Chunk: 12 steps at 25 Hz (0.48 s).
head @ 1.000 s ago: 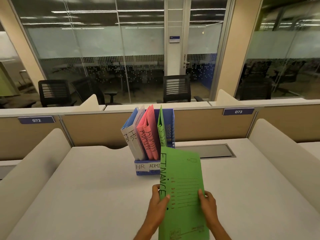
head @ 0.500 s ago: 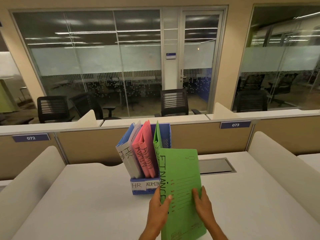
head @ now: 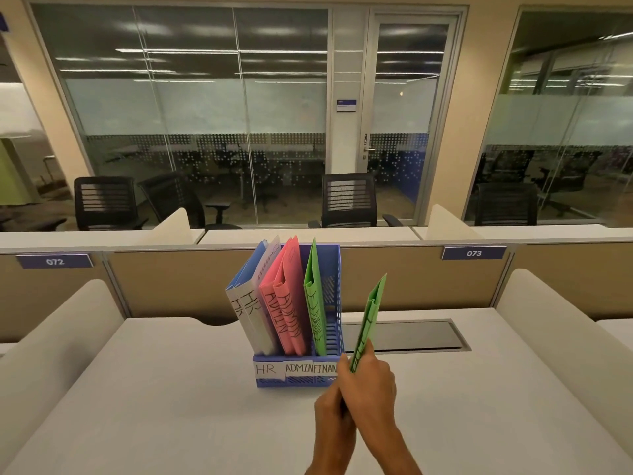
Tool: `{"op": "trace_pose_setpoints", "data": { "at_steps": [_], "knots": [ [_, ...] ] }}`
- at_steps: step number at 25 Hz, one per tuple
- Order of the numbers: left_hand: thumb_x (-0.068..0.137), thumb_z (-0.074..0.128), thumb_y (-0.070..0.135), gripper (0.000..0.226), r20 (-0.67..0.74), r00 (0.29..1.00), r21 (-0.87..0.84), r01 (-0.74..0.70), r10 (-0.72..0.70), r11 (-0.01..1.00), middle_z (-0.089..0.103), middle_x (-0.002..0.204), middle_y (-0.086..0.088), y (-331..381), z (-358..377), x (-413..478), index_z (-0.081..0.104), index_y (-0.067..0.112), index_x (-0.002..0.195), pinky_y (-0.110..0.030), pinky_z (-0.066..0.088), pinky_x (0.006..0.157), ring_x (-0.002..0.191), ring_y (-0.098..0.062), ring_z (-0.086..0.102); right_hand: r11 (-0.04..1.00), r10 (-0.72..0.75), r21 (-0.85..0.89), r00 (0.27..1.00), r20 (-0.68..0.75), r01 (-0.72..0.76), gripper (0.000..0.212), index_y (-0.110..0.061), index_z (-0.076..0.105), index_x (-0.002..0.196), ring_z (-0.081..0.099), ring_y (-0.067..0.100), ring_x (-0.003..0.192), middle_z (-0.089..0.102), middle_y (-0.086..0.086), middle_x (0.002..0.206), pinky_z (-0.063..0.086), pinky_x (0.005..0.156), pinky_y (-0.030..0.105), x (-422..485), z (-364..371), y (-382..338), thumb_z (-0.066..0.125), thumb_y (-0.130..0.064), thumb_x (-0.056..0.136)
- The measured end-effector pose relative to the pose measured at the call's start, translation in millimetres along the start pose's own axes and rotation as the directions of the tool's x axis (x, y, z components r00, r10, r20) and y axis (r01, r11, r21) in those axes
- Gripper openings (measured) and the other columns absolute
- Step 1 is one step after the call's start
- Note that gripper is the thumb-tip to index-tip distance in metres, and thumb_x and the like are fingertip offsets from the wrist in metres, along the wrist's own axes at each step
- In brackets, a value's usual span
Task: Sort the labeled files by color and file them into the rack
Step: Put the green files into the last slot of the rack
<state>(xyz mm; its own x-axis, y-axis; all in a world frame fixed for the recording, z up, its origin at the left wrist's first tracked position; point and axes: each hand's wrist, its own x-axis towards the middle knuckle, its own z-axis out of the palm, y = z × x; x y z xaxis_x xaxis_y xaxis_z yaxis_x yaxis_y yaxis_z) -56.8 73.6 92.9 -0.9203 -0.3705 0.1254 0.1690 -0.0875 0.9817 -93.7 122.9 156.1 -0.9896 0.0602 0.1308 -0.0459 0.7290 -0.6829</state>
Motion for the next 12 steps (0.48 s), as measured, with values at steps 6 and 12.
{"op": "trace_pose_setpoints", "data": {
  "at_steps": [6,12],
  "knots": [
    [0.087,0.068,0.043,0.051,0.378,0.924,0.349,-0.2,0.058,0.915,0.06,0.128,0.029,-4,-27,12,0.051,0.041,0.135,-0.01,0.046,0.095,0.118,0.007,0.056,0.992,-0.122,-0.05,0.985,-0.125,0.117,0.03,-0.008,0.059,0.122,0.071,0.019,0.071,0.074,0.007,0.088,0.062,0.07,0.03,6,-3,-6,0.05,-0.026,0.099],
    [0.088,0.059,0.059,0.088,0.372,0.907,0.788,-0.197,-0.196,0.583,-0.002,0.162,0.025,-52,-91,33,0.004,0.041,0.155,-0.028,0.022,0.122,0.149,0.001,0.009,0.921,-0.357,0.015,0.86,-0.364,0.388,0.016,0.006,0.067,0.101,0.055,0.02,0.04,0.063,0.01,0.058,0.055,0.042,0.032,42,-20,-21,0.059,-0.004,0.091]
  ]
}}
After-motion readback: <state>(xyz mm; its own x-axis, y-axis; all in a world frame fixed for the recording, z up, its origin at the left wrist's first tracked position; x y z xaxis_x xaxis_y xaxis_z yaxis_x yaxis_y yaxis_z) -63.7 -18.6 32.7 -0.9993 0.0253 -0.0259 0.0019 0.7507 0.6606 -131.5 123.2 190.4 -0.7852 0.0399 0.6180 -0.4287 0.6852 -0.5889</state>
